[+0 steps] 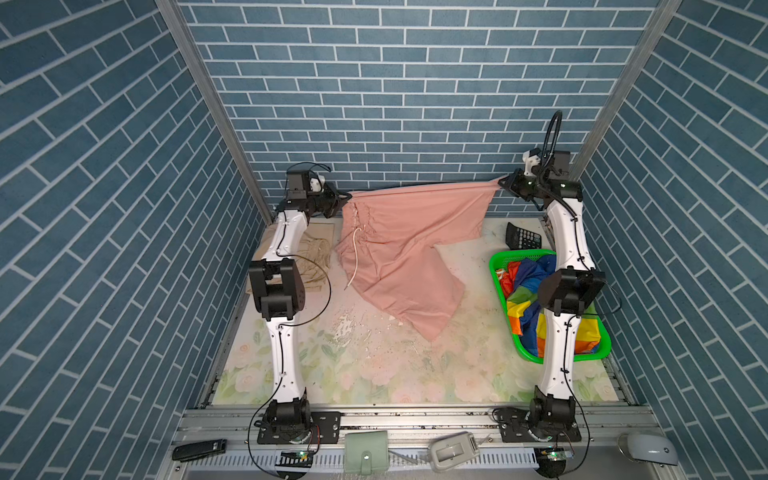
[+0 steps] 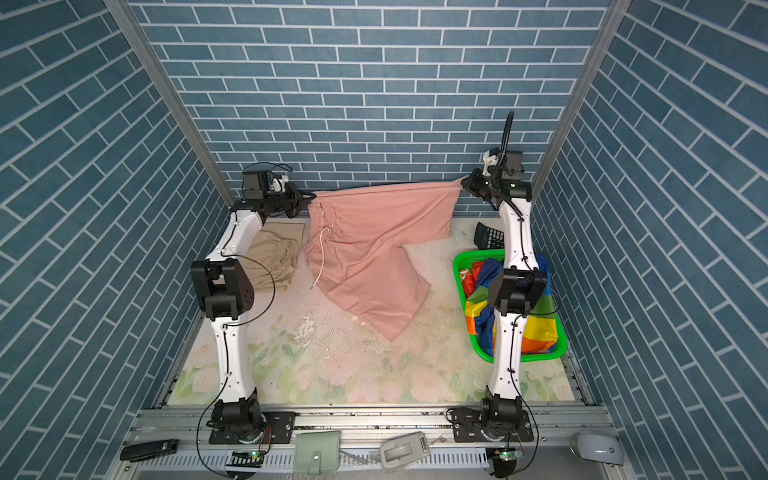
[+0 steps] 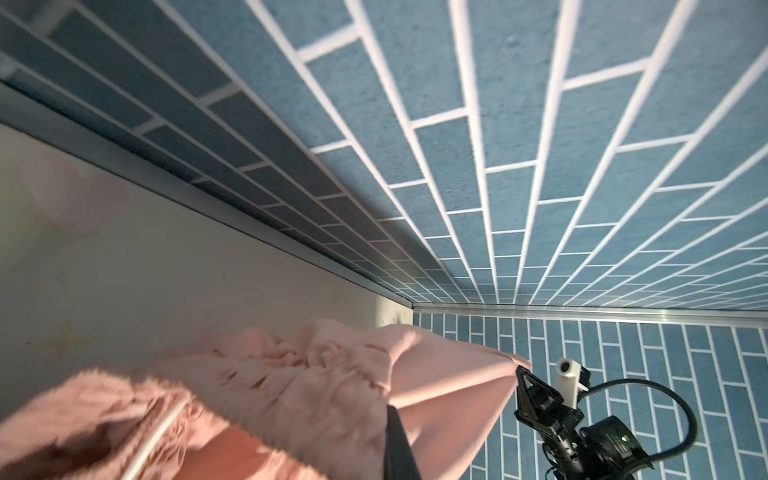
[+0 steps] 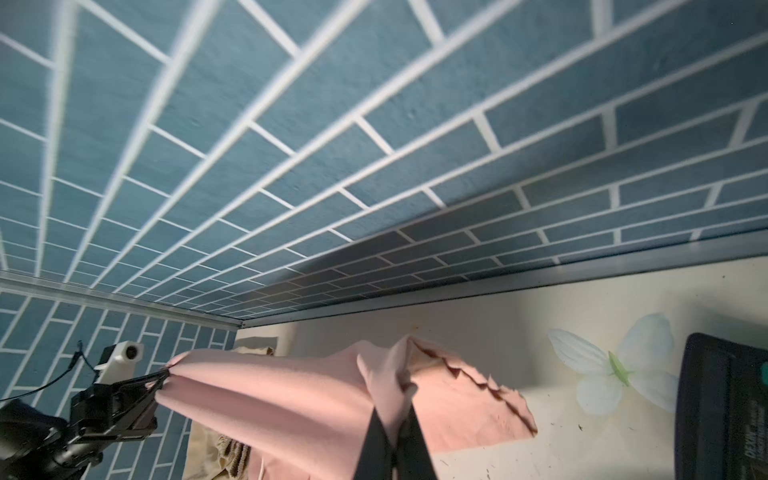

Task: Fold and stack the shorts

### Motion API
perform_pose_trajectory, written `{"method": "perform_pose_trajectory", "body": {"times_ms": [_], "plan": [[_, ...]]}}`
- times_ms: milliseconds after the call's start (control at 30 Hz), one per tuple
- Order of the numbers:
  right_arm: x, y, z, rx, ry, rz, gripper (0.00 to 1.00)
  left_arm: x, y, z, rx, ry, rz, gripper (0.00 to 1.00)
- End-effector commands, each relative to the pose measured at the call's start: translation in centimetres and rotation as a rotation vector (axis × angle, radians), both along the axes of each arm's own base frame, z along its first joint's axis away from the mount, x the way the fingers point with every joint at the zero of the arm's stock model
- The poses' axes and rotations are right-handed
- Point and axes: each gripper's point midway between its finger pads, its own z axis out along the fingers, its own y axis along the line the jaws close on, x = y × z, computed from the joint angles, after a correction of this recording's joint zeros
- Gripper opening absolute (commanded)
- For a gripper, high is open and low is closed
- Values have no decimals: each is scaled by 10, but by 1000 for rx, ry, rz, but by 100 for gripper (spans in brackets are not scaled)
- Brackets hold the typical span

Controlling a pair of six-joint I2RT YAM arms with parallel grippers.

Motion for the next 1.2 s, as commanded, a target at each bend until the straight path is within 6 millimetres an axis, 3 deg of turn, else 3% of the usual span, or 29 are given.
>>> {"method": "perform_pose_trajectory", "body": {"times_ms": [0, 233, 333, 500, 567, 733, 800, 867, 1167], "plan": [[-3, -53, 31, -92, -90, -122, 0, 9, 42, -44, 63, 80, 123, 0], [-12, -3, -30, -135, 67, -13, 0, 1, 39, -91, 73, 162, 101, 4], [-18, 12, -41, -136, 92, 14, 0, -4, 37, -93, 73, 168, 94, 6], [-26, 25, -46, -121, 119, 37, 0, -13, 25, -89, 6, 184, 76, 11], [-30, 29, -45, -109, 121, 47, 0, -16, 15, -83, -38, 172, 62, 21], [-34, 31, -45, -100, 126, 51, 0, -30, 2, -74, -194, 175, 98, 63], [-35, 30, -50, -106, 139, 52, 0, -40, -4, -70, -231, 175, 98, 72], [-42, 30, -37, -107, 118, 52, 0, -54, -12, -72, -238, 190, 86, 76], [-48, 28, -46, -97, 132, 50, 0, -118, -40, -88, -302, 289, 124, 78]]}}
